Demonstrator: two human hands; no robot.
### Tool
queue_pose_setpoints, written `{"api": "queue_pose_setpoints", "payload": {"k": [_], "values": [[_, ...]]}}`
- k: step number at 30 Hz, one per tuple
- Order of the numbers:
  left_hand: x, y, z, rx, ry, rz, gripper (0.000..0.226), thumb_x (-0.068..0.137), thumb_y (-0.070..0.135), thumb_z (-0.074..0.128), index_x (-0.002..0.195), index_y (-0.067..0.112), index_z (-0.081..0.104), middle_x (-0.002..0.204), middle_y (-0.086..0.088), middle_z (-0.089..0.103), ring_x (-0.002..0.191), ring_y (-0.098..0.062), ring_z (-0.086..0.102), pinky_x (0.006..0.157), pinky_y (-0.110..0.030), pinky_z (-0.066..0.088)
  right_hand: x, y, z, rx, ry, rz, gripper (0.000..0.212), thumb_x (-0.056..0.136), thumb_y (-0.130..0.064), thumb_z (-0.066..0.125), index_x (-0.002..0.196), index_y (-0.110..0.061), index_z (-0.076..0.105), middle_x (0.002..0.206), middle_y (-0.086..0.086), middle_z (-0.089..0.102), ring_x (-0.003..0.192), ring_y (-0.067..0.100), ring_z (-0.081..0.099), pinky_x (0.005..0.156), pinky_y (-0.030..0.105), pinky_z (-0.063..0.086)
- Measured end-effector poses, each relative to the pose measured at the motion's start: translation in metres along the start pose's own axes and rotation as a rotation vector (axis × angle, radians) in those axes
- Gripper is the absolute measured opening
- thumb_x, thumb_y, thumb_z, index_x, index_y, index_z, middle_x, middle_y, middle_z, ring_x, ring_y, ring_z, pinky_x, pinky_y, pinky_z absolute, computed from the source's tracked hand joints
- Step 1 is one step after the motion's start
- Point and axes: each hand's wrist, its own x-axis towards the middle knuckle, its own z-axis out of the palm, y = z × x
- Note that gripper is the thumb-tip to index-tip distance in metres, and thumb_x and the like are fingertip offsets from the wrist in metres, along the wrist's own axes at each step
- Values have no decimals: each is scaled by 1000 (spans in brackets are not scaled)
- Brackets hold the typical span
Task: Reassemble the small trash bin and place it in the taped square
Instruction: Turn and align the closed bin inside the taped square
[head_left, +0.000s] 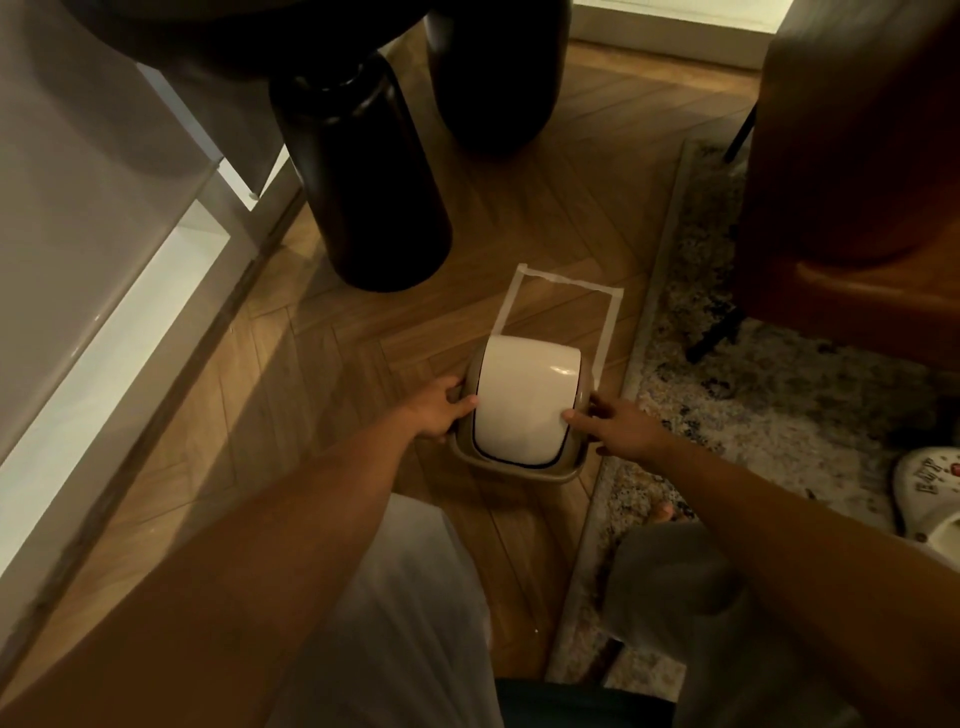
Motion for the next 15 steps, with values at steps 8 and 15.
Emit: {"api": "queue_pose_setpoints", "payload": {"k": [8, 15], "values": [[0, 1, 3, 7, 12, 4, 57, 100, 37, 54, 151, 17, 39, 141, -16, 54, 105, -39, 65, 84, -56, 58, -2, 2, 6, 31, 7, -23, 58, 96, -42, 66, 149, -29, 45, 129, -6, 57, 111, 17, 60, 80, 36, 56], [0, 2, 2, -21, 2, 41, 51, 100, 33, 54, 148, 18, 44, 144, -13, 53, 124, -33, 56, 100, -49, 51, 0, -4, 6, -13, 0, -36, 55, 100, -28, 63, 150, -14, 46, 128, -2, 54, 118, 13, 50, 89, 25, 44]]}}
